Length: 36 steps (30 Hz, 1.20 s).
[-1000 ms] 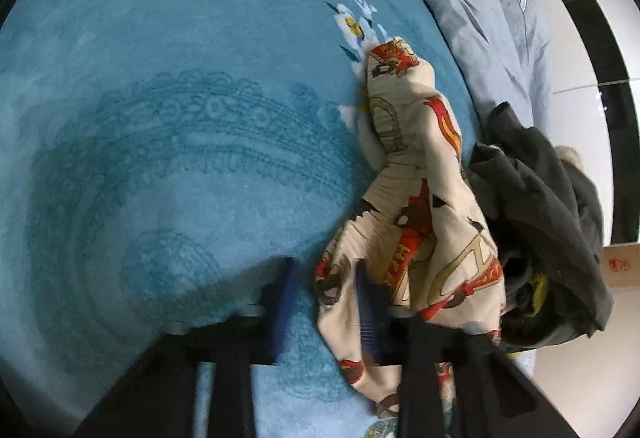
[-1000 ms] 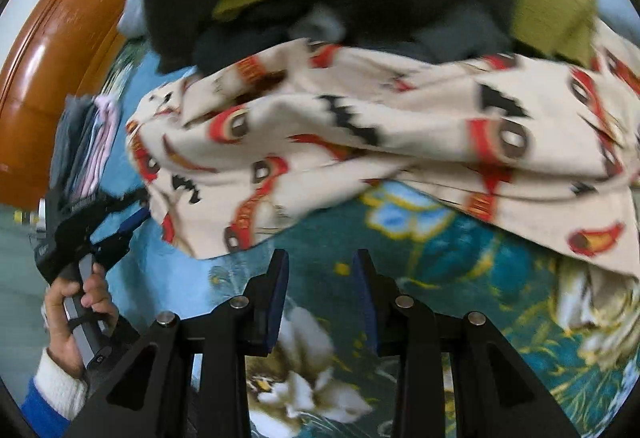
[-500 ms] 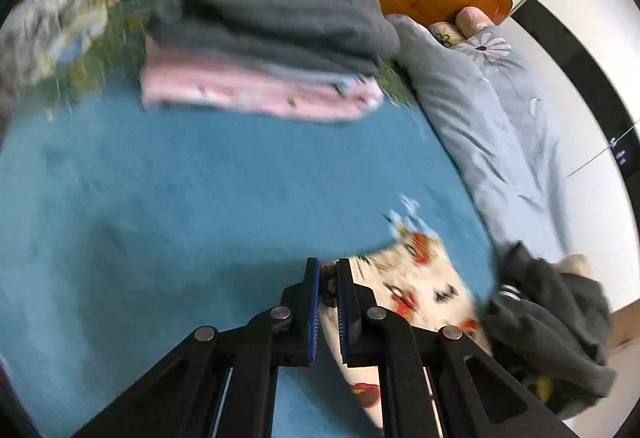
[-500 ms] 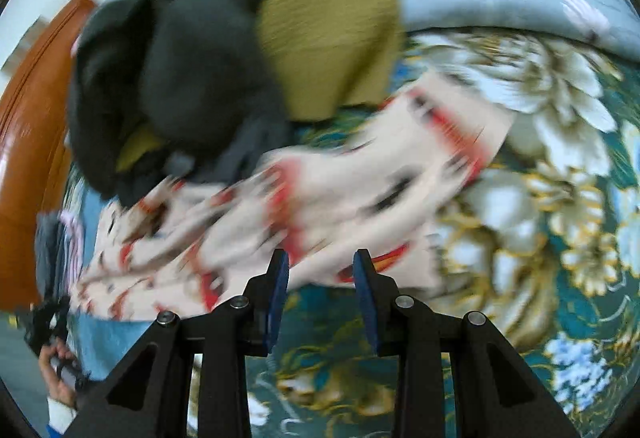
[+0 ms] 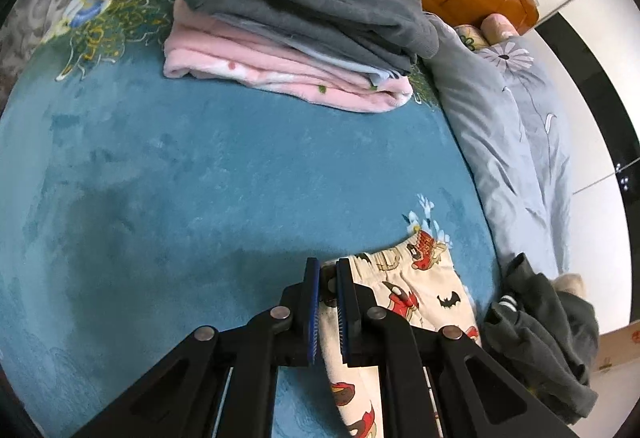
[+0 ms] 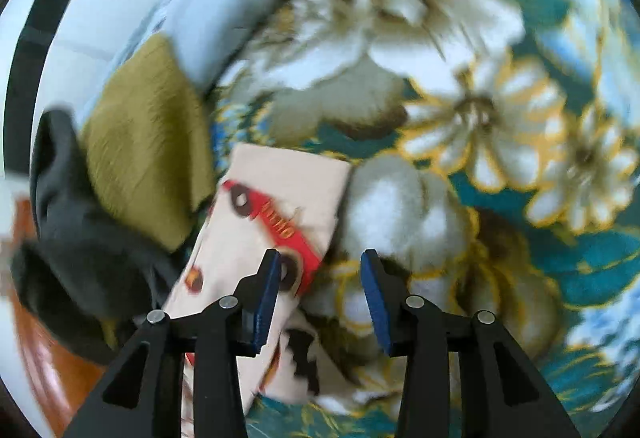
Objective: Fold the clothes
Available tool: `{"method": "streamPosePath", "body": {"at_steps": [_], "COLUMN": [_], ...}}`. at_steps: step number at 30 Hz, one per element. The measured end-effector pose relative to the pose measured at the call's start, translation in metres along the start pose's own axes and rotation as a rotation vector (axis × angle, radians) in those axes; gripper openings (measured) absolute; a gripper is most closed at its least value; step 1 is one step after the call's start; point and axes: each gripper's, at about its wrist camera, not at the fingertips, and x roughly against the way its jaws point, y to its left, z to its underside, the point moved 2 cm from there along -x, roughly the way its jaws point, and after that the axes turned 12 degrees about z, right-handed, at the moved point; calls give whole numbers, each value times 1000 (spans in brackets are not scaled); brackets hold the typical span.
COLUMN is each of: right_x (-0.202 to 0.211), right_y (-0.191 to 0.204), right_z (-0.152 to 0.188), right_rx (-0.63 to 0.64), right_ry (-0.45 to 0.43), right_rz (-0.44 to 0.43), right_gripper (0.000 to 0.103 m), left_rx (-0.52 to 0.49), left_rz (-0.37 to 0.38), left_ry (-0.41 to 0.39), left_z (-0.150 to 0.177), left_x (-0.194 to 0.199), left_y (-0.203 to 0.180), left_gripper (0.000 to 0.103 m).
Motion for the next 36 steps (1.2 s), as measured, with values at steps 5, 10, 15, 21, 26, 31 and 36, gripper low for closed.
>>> {"method": "streamPosePath", "body": {"at_steps": [5,10,15,21,26,31,36], "right_x": [5,56,152,139,93,100,125], "right_y": [25,56,55,-49,-128,-140,-149], "right_z": [-5,-3,12,81,109,105,80], "right_rx": [31,212,434,444,319,341,331], "right_ry": [6,-75,-177,-12,112,136,31], "right_rz": [-11,73,119,264,352,350,466], "right_gripper": [11,1,1,1,1,2,23], "left_rx": [10,20,67,144,184,169,87], "left_rz": [15,33,94,25,-64,-94,-76], "left_ry": [-3,-7,-36,-61,-21,-42,-37], "left_z": [-1,-2,-6,-8,-10,-12,-8], "left_x": [2,4,16,25,24,31,32], "left_y": [1,2,9,22,35,38,21], "left_gripper": [8,8,8,8,5,2,2]}}
